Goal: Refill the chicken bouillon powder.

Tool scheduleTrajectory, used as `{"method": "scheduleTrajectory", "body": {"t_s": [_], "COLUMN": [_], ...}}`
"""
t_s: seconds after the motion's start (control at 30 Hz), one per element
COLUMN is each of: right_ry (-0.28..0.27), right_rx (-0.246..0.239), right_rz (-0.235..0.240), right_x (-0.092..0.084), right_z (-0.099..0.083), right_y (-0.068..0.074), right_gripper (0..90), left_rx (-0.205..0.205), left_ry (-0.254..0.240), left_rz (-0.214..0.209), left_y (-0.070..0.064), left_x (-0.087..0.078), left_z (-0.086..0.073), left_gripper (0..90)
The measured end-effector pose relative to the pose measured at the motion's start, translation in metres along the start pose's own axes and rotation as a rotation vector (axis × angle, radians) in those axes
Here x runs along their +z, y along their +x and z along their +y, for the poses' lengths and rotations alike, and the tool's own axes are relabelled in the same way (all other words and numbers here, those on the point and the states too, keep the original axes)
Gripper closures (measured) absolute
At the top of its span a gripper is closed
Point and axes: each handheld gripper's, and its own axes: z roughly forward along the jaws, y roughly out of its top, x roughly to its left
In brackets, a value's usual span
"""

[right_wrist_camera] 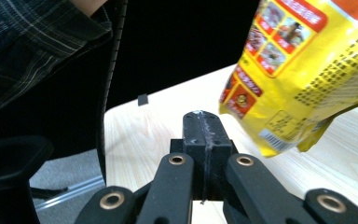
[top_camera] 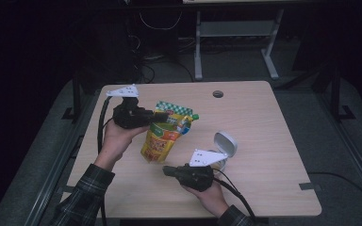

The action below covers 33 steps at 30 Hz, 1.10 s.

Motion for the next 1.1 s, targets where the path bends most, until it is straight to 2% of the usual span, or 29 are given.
{"method": "scheduleTrajectory", "body": {"t_s": [0.07, 0.1, 0.13, 0.17, 0.2, 0.37, 0.47, 0.6, 0.67, 0.83, 0.97, 1.1], "right_ry": [0.007, 0.014, 0.038, 0.038, 0.061, 0.084, 0.102, 0.102, 0.103, 0.105, 0.106, 0.117], "right_rx": [-0.001, -0.007, -0.009, -0.009, -0.009, 0.012, -0.003, -0.006, -0.003, -0.009, -0.001, -0.002], "right_rz": [-0.004, -0.009, -0.013, -0.013, -0.018, -0.025, -0.042, -0.057, -0.068, -0.100, -0.119, -0.142], "right_x": [-0.001, -0.003, -0.008, -0.008, -0.013, -0.025, -0.036, -0.045, -0.055, -0.067, -0.076, -0.086], "right_z": [0.000, 0.001, 0.003, 0.003, 0.006, 0.009, 0.012, 0.015, 0.017, 0.019, 0.018, 0.018], "right_y": [0.001, 0.001, 0.001, 0.001, 0.000, 0.000, -0.001, -0.004, -0.007, -0.013, -0.018, -0.024], "right_gripper": [90.0, 90.0, 90.0, 90.0, 90.0, 90.0, 90.0, 90.0, 90.0, 90.0, 90.0, 90.0], "left_rx": [-0.002, 0.009, 0.020, 0.020, 0.025, 0.027, 0.030, 0.045, 0.056, 0.038, 0.034, 0.036], "left_ry": [-0.003, -0.004, -0.008, -0.008, -0.011, -0.027, -0.046, -0.058, -0.055, -0.045, -0.041, -0.060], "left_rz": [0.007, 0.009, 0.023, 0.023, 0.024, 0.039, 0.051, 0.063, 0.072, 0.080, 0.081, 0.072], "left_y": [0.001, 0.003, 0.005, 0.005, 0.007, 0.015, 0.020, 0.025, 0.027, 0.033, 0.034, 0.035], "left_x": [0.001, 0.002, 0.005, 0.005, 0.007, 0.011, 0.013, 0.016, 0.018, 0.022, 0.019, 0.010], "left_z": [-0.001, -0.002, -0.003, -0.003, -0.005, -0.008, -0.011, -0.014, -0.017, -0.029, -0.037, -0.044], "left_gripper": [88.7, 88.8, 88.7, 88.7, 88.7, 88.8, 88.7, 88.6, 88.6, 88.7, 88.5, 88.4]}}
